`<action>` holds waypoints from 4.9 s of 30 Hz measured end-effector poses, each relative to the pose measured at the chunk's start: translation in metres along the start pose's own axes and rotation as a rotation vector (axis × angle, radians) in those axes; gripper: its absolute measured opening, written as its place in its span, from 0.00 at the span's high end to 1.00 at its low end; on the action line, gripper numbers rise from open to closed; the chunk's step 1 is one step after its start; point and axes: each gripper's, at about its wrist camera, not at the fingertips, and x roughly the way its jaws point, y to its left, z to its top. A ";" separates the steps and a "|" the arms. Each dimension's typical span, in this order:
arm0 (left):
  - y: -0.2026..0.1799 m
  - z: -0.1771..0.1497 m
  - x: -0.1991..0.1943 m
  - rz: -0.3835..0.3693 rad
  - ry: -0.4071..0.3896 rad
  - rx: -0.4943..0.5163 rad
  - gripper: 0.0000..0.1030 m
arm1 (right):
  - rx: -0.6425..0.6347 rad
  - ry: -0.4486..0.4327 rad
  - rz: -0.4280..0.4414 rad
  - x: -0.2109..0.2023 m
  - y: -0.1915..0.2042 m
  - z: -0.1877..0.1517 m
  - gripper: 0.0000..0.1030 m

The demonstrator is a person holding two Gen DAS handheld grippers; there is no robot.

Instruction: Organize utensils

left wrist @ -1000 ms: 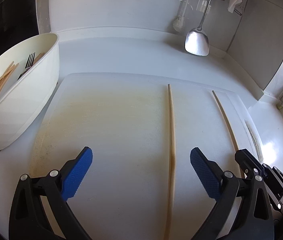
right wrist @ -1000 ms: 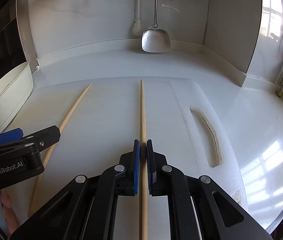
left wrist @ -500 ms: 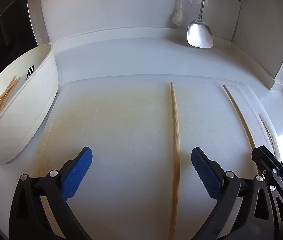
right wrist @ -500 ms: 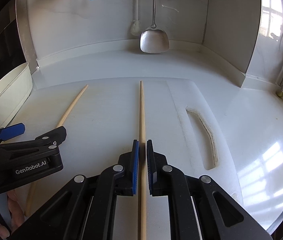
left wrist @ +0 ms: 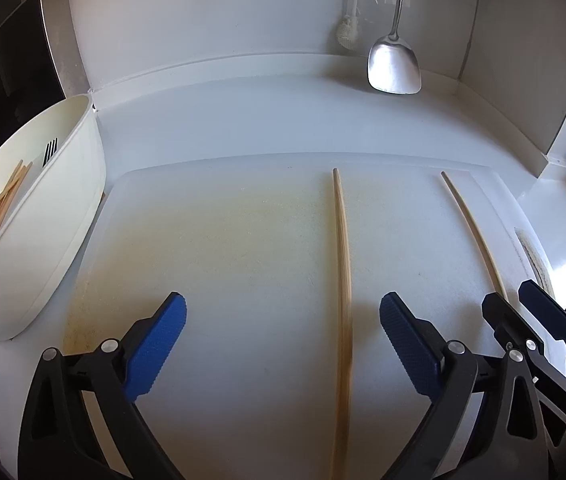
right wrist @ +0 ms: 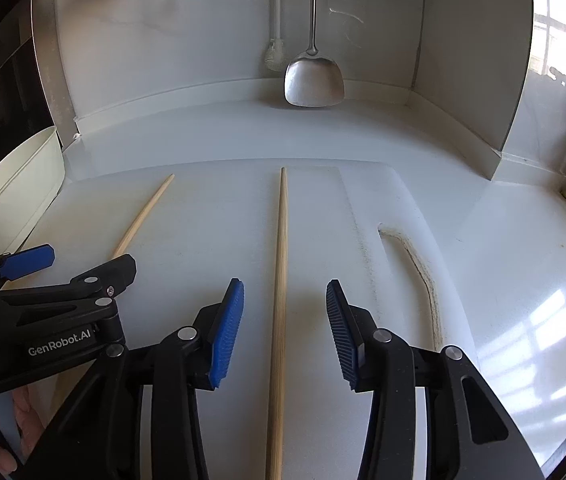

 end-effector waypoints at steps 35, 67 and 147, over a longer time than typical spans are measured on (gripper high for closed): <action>0.026 0.016 -0.123 -0.079 -0.053 -0.103 0.93 | 0.019 -0.054 0.203 -0.087 0.009 0.042 0.94; 0.345 0.064 -0.077 0.003 0.034 -0.290 0.93 | -0.074 0.101 0.424 -0.003 0.315 0.137 0.94; 0.328 0.080 -0.135 0.247 0.108 -0.394 0.07 | -0.220 0.238 0.352 -0.050 0.295 0.155 0.38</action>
